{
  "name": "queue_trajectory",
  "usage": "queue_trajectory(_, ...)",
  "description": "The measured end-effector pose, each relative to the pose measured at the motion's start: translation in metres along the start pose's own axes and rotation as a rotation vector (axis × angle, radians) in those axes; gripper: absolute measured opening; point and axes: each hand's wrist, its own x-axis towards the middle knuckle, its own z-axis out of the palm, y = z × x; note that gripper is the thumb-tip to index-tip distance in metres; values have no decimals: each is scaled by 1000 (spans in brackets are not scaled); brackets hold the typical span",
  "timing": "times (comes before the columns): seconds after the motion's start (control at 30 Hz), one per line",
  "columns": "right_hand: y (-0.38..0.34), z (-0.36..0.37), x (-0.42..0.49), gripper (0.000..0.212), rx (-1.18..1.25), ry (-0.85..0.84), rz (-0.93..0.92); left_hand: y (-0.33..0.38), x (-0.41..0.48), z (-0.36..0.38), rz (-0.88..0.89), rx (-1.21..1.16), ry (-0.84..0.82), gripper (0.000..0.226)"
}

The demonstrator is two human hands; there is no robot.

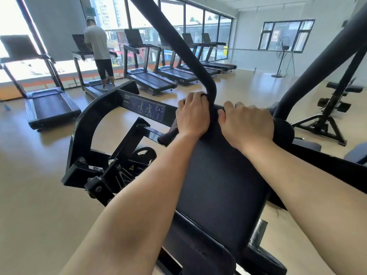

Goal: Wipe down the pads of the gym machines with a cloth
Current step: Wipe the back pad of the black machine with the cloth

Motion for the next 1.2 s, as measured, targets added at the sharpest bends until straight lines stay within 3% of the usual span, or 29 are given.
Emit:
queue_trajectory(0.07,0,1,1,48,-5,9,5,-6,-12,-4,13,-108,47,50)
queue_trajectory(0.13,-1,1,0,48,-5,17,8,-23,-44,-5,-128,-197,56,42)
queue_trajectory(0.23,-1,3,0,49,13,30,25,-70,-100,10,-323,-124,-10,35)
queue_trajectory(0.4,-1,3,0,49,33,44,37,-117,-162,36,-484,-13,-59,35)
queue_trajectory(0.6,1,7,0,50,26,58,29,-103,-183,35,-850,-107,14,48)
queue_trajectory(0.67,2,5,-1,51,19,61,3,-89,-184,32,-914,-97,-26,46)
queue_trajectory(0.77,7,0,-10,49,32,61,-32,-55,-164,24,-964,-162,75,51)
queue_trajectory(0.93,24,-12,-26,47,69,-35,-2,14,-104,5,-686,-192,98,61)
queue_trajectory(1.03,46,-27,-22,46,147,11,-5,53,-66,-2,-471,-165,54,64)
queue_trajectory(1.2,70,-41,-7,43,451,44,-32,121,-68,-3,247,122,-52,55)
